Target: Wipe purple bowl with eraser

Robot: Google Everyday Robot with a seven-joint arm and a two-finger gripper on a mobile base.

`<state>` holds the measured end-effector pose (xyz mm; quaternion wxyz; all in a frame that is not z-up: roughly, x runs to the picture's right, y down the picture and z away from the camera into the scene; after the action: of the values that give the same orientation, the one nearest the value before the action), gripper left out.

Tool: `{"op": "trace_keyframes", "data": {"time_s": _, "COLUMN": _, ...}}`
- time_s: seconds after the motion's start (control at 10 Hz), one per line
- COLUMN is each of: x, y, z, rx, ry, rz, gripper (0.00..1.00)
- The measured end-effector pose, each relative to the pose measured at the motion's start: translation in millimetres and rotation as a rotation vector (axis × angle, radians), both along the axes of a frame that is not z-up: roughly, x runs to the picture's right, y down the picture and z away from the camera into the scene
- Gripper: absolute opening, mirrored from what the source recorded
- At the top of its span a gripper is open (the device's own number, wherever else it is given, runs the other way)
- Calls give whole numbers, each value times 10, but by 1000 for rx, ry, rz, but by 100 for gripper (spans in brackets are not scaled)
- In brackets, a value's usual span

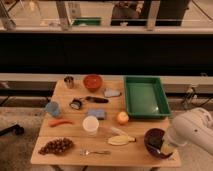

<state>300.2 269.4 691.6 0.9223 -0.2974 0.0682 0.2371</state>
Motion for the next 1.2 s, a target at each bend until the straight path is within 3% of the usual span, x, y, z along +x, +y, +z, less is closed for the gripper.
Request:
{"op": "trace_keyframes", "data": {"time_s": 0.5, "x": 96, "y": 86, "z": -162, "rx": -4, "ry": 30, "rz": -3, "gripper": 0}}
{"op": "trace_keyframes", "data": {"time_s": 1.2, "x": 431, "y": -72, "z": -47, "rx": 13, "ry": 98, "rz": 19, "gripper": 0}}
